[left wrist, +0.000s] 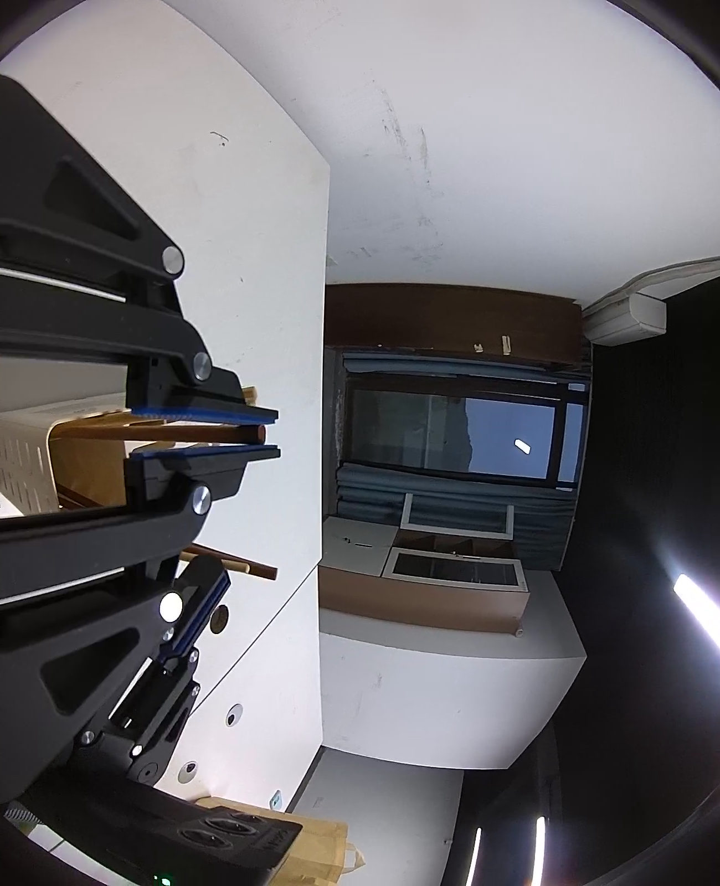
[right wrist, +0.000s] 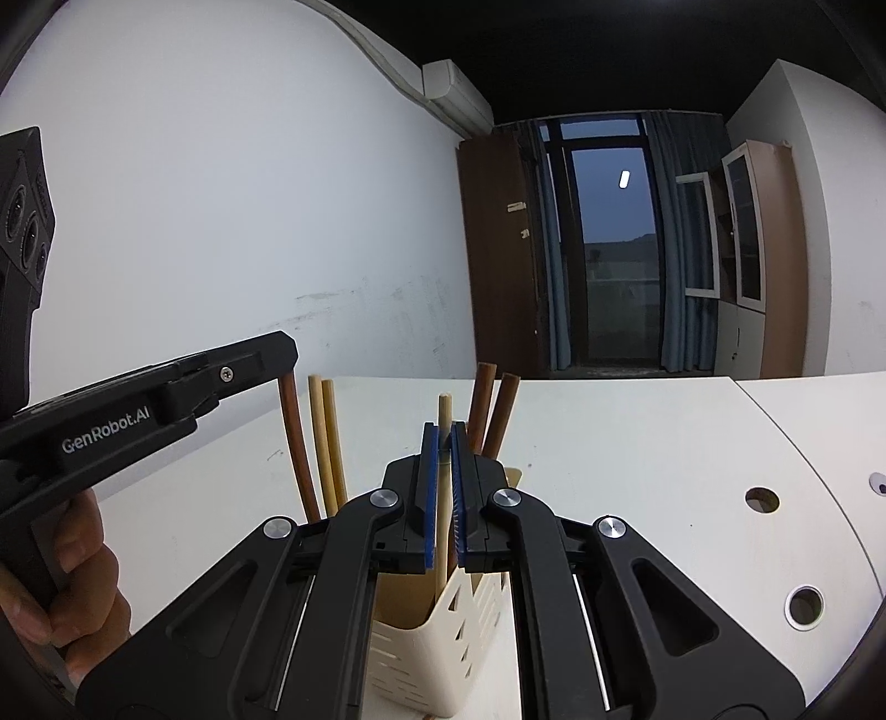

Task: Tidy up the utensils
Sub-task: 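Lower both chopsticks into the holder slots and open both tools, then lower left tool onto a light chopstick while right tool closes on a dark one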

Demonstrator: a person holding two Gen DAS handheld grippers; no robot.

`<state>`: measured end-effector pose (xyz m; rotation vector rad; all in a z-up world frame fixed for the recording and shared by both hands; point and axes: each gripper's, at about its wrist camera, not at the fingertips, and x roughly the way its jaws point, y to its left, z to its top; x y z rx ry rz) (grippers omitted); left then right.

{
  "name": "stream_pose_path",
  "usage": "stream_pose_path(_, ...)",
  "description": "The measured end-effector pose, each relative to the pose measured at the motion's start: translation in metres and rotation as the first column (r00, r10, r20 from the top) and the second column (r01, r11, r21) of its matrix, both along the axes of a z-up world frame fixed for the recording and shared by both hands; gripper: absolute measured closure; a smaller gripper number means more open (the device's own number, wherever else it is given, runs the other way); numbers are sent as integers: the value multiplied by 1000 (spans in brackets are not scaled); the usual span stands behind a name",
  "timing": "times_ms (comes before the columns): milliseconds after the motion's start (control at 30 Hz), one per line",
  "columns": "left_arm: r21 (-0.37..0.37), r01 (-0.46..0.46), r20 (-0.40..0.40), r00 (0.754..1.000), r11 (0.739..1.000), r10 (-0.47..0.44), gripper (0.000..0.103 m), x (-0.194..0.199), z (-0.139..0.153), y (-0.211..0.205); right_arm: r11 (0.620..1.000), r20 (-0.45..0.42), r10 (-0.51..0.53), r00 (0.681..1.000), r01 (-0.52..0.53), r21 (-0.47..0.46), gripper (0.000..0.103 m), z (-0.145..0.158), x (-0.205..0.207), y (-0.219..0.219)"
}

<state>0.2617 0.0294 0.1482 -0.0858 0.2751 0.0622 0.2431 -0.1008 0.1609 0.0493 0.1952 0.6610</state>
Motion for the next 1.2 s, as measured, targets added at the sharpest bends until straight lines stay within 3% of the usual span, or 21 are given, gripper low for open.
stream_pose_path(67, 6, 2, 2, 1000, 1000, -2, 96, 3, 2, 1, 1000, -6, -7, 1000, 7, 4, 96, 1, 1, -1)
stream_pose_path(133, -13, -24, 29, 999, 1000, 24, 91, 0, 8, 6, 1000, -3, -7, 1000, 7, 17, 82, 4, 1, -6)
stream_pose_path(200, -40, -29, 42, 999, 999, 30, 71, -4, 11, 13, 1000, 3, -11, 1000, 11, 19, 82, 6, 0, -9)
stream_pose_path(233, -48, -27, 44, 999, 998, 29, 69, -6, 12, 15, 1000, 5, -16, 1000, 16, 18, 82, 6, -1, -11)
stream_pose_path(767, -19, -50, -8, 999, 999, 50, 69, -27, 12, 8, 999, -5, -49, 999, 49, -5, 77, 9, -20, -19)
stream_pose_path(1033, 11, -37, -57, 998, 999, 38, 63, -48, 3, 0, 998, -37, -54, 998, 52, -45, 68, 8, -37, -30)
stream_pose_path(1100, 26, -28, -75, 997, 999, 30, 55, -52, 0, -4, 997, -60, -55, 997, 52, -59, 66, 7, -39, -32)
stream_pose_path(1200, 38, -24, -98, 995, 999, 28, 55, -56, -4, -6, 995, -95, -58, 994, 50, -81, 65, 2, -42, -36)
